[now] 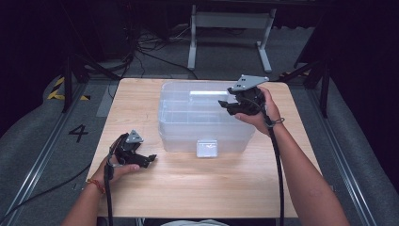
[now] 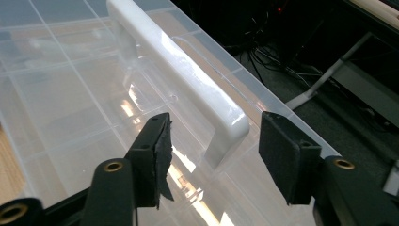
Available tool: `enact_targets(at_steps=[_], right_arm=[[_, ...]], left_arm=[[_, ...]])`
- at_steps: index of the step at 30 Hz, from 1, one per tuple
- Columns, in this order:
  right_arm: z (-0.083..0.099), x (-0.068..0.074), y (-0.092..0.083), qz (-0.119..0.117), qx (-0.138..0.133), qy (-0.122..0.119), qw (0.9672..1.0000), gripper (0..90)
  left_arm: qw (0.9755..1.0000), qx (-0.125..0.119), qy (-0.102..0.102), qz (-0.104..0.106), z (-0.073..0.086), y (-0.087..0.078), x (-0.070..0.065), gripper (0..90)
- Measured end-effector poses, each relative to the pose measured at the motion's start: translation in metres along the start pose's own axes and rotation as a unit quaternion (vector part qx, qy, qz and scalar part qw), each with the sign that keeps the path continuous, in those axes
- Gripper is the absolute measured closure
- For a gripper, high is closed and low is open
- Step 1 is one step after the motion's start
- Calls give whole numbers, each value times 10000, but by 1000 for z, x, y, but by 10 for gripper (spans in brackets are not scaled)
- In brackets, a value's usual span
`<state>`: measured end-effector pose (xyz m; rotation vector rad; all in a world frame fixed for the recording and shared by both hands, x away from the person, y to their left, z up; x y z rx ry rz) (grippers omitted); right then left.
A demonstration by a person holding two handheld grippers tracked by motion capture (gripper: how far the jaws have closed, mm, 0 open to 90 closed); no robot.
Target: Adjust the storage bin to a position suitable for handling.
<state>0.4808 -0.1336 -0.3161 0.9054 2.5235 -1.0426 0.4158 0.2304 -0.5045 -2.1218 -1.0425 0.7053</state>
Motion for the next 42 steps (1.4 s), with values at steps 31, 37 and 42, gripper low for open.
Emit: enact_targets(at_steps=[31,37,42], right_arm=[[-3,-6,11,95,294,112,9995,715],[-5,-8,11,80,325,176,9993,715],[-8,-13,11,74,376,233,9990,714]], left_arm=[[9986,-491,172,35,-14,-15,-11,277],[9955,-866,360,100,-26,-28,-22,307],[9929,-1102,404,206,-35,-39,-27,356]])
Point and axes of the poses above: each handheld gripper's, and its own axes: y roughly forward along the jaws, z roughly out of its underside, x roughly to its left, the point moved 3 cm from there along y, roughly forward along the jaws, and after that the axes turned 14 degrees about -y, right-handed, at the moved point
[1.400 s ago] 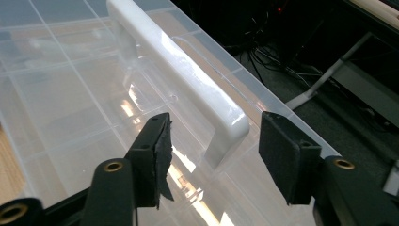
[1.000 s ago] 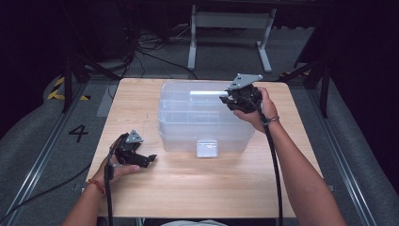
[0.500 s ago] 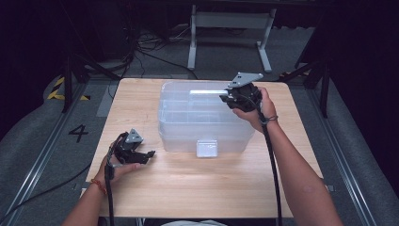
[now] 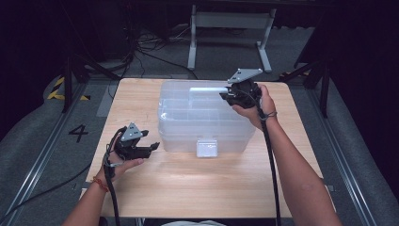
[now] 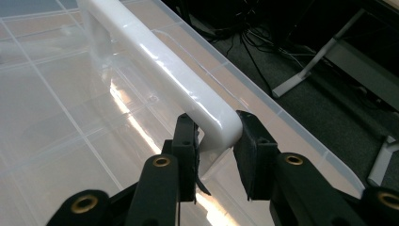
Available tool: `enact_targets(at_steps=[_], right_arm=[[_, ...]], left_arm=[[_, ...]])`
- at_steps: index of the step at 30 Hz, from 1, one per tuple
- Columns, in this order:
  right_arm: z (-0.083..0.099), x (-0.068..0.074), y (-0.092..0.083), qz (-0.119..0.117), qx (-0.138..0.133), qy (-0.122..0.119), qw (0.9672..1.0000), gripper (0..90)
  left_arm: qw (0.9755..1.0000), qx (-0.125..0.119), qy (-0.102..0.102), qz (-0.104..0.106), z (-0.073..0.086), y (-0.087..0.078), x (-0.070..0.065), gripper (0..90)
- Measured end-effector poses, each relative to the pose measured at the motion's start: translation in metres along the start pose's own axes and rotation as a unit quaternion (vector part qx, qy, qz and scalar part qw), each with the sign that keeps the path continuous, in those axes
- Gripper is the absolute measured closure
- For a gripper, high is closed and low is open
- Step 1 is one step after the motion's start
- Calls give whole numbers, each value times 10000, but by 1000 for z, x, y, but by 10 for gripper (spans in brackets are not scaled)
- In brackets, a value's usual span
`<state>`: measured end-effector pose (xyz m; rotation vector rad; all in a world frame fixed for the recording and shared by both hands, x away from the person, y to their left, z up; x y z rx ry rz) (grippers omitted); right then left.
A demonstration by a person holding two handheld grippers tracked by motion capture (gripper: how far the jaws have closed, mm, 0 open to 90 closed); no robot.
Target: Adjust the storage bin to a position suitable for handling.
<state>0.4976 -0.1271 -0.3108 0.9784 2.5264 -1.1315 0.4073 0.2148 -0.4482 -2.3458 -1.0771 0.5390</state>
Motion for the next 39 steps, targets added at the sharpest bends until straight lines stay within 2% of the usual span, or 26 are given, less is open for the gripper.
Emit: enact_targets(at_steps=[1,3,5,7,10,13,14,19,26,28,33,39], right_arm=[[-1,-1,0,-8,22,20,10000,714],[-1,-2,0,-35,39,26,10000,714],[-3,-4,0,-54,73,38,10000,713],[-4,-4,0,-58,96,44,9999,712],[-5,-6,1,-53,115,58,9999,712],[-6,-7,1,-63,136,61,9999,711],[-6,-7,1,-64,148,63,9999,711],[-8,-9,1,-94,190,79,9997,710],[-9,-11,1,-94,176,94,9998,710],[-9,-11,2,-88,179,132,9997,709],[-10,-11,2,-85,184,136,9997,709],[-9,-11,2,-73,201,132,9997,708]], left_arm=[[10000,-12,-32,28,-1,-1,-1,377],[9999,-123,30,33,-4,-3,-3,408],[9999,-79,69,19,-7,-3,-4,453],[9998,-112,75,142,-9,-4,-5,488],[9996,-149,84,214,-13,-5,-7,554],[9994,-189,116,276,-15,-7,-8,595],[9991,-204,71,376,-16,-8,-9,604],[9985,-237,114,475,-22,-13,-10,640],[9988,-133,52,468,-25,-9,-9,712],[9988,-145,139,452,-27,-8,-10,738],[9981,-244,161,538,-30,-8,-10,811],[9978,-346,44,572,-28,-7,-6,846]])
Point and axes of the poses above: each handheld gripper's, and its own axes: y roughly forward along the jaws, z roughly out of its underside, x roughly to its left, the point moved 3 cm from there along y, roughly forward along the jaws, and after that the axes turned 14 degrees about -y, right-handed, at the moved point
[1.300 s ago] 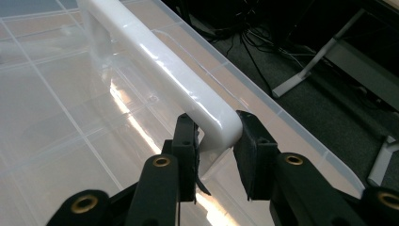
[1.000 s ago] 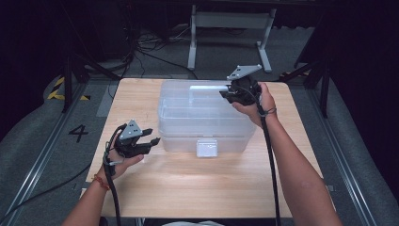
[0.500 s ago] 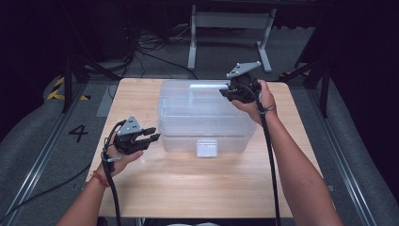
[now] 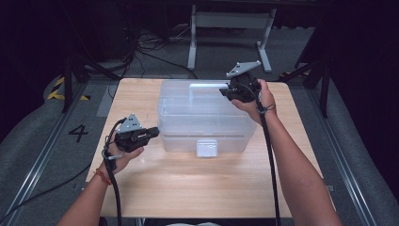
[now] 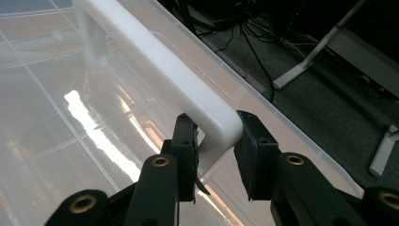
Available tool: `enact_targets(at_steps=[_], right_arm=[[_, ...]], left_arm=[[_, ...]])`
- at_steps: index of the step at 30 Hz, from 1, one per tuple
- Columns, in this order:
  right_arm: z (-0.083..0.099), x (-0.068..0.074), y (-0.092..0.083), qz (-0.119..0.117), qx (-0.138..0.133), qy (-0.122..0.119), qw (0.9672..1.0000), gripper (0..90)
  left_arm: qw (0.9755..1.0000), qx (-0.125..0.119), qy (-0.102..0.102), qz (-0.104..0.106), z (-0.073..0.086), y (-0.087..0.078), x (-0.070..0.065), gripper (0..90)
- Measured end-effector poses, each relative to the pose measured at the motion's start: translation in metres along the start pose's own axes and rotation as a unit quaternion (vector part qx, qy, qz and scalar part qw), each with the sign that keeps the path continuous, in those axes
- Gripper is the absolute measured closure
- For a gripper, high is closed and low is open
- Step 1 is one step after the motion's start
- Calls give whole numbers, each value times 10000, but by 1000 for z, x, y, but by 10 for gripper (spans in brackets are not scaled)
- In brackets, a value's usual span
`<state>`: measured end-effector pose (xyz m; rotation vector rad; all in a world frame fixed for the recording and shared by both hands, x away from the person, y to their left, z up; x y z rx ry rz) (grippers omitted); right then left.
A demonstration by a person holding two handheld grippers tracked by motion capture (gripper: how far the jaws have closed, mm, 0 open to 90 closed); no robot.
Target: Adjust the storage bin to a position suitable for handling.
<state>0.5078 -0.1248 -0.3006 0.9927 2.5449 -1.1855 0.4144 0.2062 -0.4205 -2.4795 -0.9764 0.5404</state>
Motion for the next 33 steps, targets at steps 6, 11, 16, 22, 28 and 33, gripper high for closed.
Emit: enact_targets(at_steps=[6,11,16,22,28,33], right_arm=[[1,0,0,15,-45,19,10000,707],[3,1,-3,45,-149,-24,9999,693],[10,-1,-14,113,-262,-8,9996,684],[28,-10,-36,298,-357,151,9988,689],[53,-17,-66,523,-573,298,9965,682],[86,-23,-84,661,-616,497,9947,676]], left_arm=[[10000,-55,12,-37,0,2,-1,893],[10000,-36,7,-42,-1,2,0,893],[10000,-41,12,-39,-1,2,0,896],[10000,-31,46,-52,-1,2,1,896],[10000,-29,57,-68,-1,3,3,896],[10000,-50,46,-71,-1,3,4,896]])
Point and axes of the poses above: each handheld gripper's, and its own axes: y roughly forward along the jaws, z roughly out of its underside, x roughly to its left, the point moved 3 cm from there along y, roughly forward along the jaws, and after that the axes turned 14 degrees about -y, right-handed, at the moved point
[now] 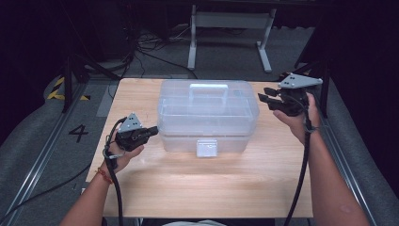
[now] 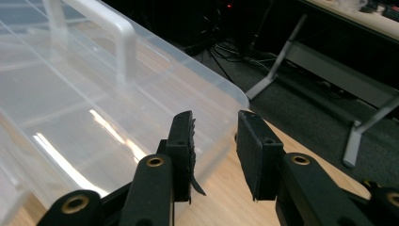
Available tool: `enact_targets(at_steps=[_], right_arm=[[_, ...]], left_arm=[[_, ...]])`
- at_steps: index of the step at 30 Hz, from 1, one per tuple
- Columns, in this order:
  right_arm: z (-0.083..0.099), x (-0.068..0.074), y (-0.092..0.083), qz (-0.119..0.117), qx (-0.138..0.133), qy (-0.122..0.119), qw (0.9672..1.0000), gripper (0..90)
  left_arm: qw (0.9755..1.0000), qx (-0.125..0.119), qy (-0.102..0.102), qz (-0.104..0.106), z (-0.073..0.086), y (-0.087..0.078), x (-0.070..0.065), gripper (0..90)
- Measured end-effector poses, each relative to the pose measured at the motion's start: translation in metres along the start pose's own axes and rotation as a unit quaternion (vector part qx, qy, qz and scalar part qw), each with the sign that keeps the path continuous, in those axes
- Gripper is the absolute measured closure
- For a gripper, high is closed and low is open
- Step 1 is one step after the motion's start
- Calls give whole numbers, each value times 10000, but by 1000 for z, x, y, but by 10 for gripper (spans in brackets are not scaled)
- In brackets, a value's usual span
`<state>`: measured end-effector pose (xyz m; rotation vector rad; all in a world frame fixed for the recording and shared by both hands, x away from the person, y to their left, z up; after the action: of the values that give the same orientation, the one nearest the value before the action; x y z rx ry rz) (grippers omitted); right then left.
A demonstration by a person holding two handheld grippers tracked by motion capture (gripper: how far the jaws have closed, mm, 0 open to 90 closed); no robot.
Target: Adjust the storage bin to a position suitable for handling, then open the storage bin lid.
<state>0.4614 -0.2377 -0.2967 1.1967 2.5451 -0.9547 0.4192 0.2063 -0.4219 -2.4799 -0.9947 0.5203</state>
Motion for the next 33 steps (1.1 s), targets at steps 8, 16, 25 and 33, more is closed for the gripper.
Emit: enact_targets(at_steps=[8,16,25,33], right_arm=[[48,-1,-11,57,-57,189,9998,657],[84,21,0,-205,-41,87,9997,593],[98,44,15,-507,-71,-38,9987,551],[101,52,20,-594,-81,-166,9981,524]], left_arm=[[10000,41,32,-62,-1,-1,-2,897],[10000,21,43,-63,-4,-3,-2,897],[9999,-85,74,-62,-11,-5,-1,897],[9999,-166,24,0,-14,-5,-2,897]])
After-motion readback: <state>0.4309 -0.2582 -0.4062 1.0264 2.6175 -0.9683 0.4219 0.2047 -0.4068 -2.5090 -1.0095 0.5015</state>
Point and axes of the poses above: each handheld gripper's, and its own axes: y roughly forward along the jaws, z roughly out of its underside, x roughly to its left, the point moved 3 cm from there along y, roughly forward along the jaws, and after that the axes turned 14 degrees about -y, right-handed, at the moved point
